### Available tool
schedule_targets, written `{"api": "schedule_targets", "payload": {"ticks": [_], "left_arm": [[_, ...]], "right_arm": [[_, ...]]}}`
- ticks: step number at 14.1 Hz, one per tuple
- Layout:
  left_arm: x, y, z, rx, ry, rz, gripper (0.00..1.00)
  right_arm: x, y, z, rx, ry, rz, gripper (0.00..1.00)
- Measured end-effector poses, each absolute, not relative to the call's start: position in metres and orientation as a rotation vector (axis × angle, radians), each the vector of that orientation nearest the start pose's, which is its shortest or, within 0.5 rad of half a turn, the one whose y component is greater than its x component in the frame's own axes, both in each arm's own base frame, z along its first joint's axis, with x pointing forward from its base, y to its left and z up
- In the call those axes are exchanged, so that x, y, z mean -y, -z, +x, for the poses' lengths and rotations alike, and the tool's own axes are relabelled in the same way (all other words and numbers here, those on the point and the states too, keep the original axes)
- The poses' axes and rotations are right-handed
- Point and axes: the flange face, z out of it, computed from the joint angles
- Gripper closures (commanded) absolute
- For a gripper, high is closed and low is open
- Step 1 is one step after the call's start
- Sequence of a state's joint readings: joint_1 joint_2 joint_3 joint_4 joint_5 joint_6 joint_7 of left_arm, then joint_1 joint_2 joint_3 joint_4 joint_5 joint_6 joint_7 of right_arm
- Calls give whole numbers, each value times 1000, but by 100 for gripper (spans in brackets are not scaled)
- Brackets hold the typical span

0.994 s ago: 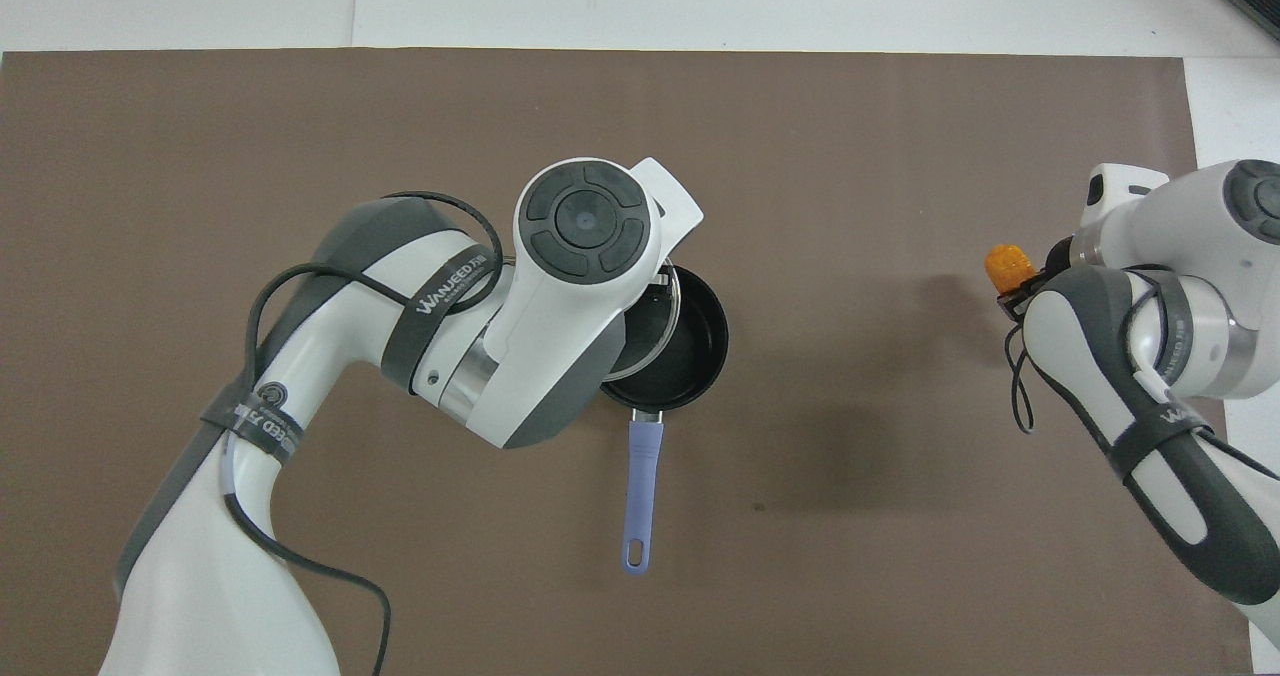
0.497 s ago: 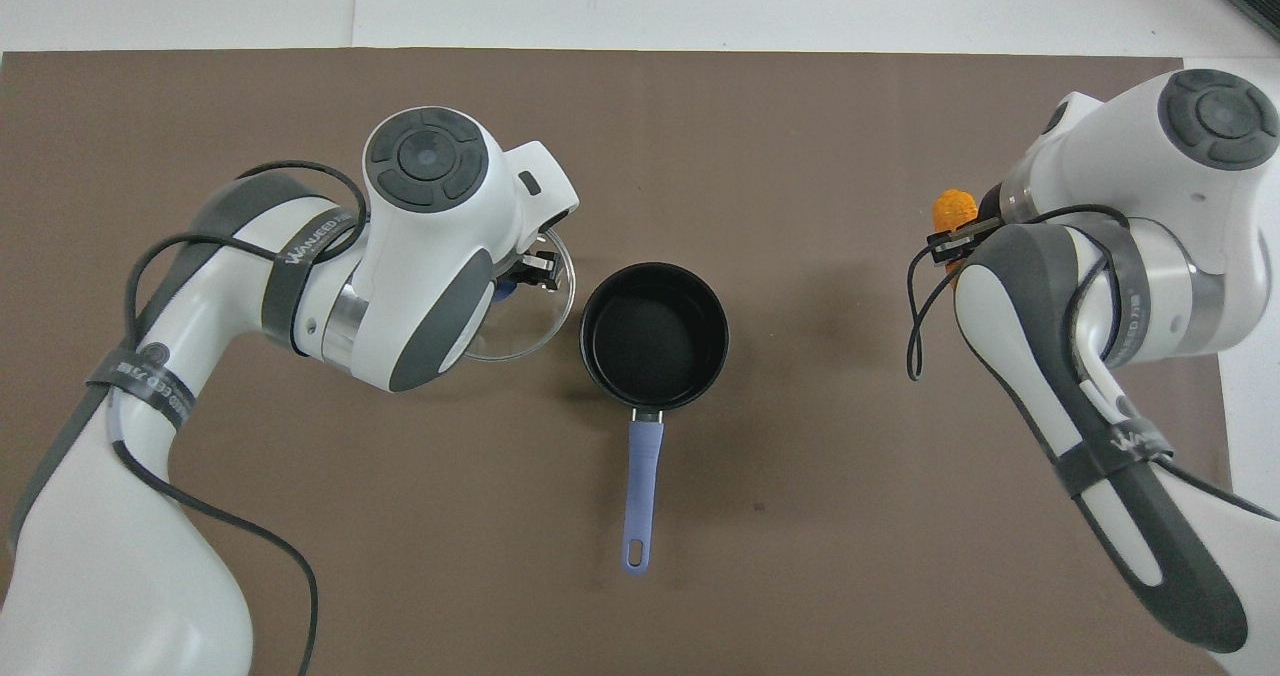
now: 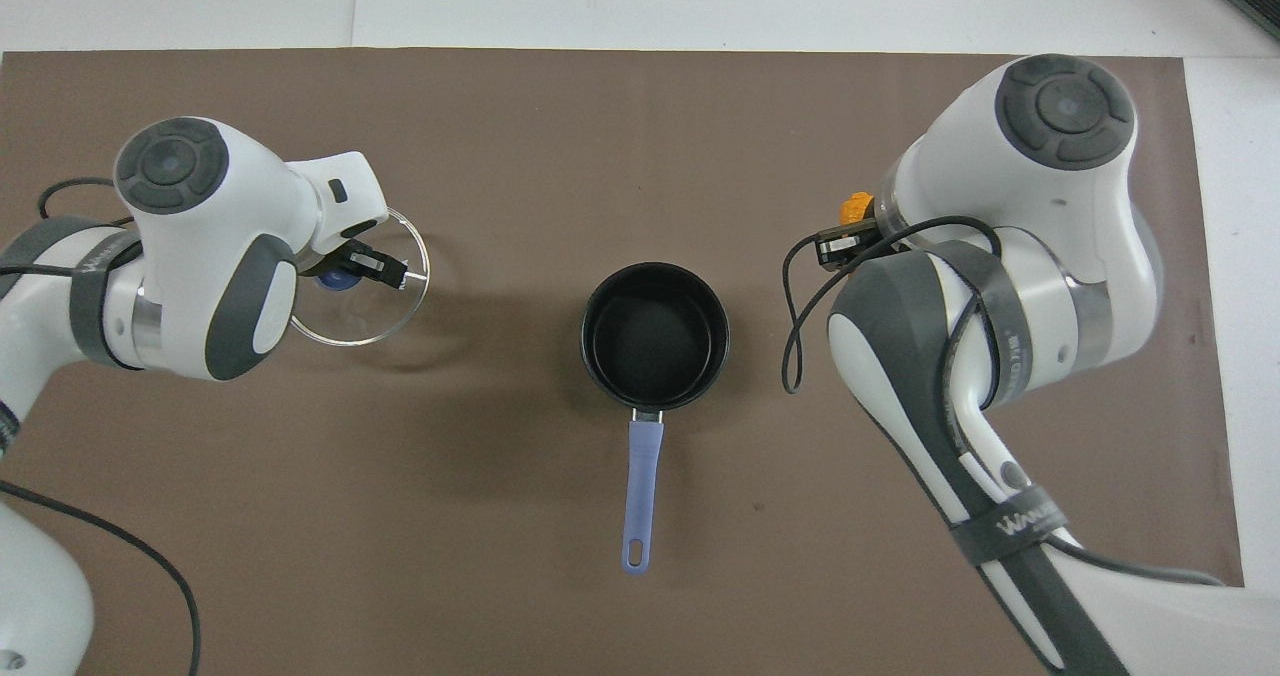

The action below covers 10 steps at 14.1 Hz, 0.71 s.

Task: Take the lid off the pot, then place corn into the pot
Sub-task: 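Lift the lid off with the left gripper while the right gripper lifts the corn, then lower the lid with the left gripper while the right gripper carries corn over the pot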

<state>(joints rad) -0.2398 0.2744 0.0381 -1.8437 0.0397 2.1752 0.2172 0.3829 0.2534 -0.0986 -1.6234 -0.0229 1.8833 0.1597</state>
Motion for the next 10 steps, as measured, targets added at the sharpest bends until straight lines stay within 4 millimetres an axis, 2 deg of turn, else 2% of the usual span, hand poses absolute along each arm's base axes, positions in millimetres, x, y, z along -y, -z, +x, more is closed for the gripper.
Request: {"api": "schedule_targets", "payload": {"ticks": [3,5,7,10], "left_arm": [[63,-378,623,-774,103,-3019,100],[32,-372,620,-793,112,-3012,100],[15,-364,612,-813,143,-2999,100],[4,-351,593,-783,153,-3025,100]], "right_arm": [[-227,-479,603,215,47,-3163,100],[-259,-479,599,268,53,-3137,100],[-289,-473,597,303,33,-3092,100],[-328,-456,590,379,12,-3068,100]]}}
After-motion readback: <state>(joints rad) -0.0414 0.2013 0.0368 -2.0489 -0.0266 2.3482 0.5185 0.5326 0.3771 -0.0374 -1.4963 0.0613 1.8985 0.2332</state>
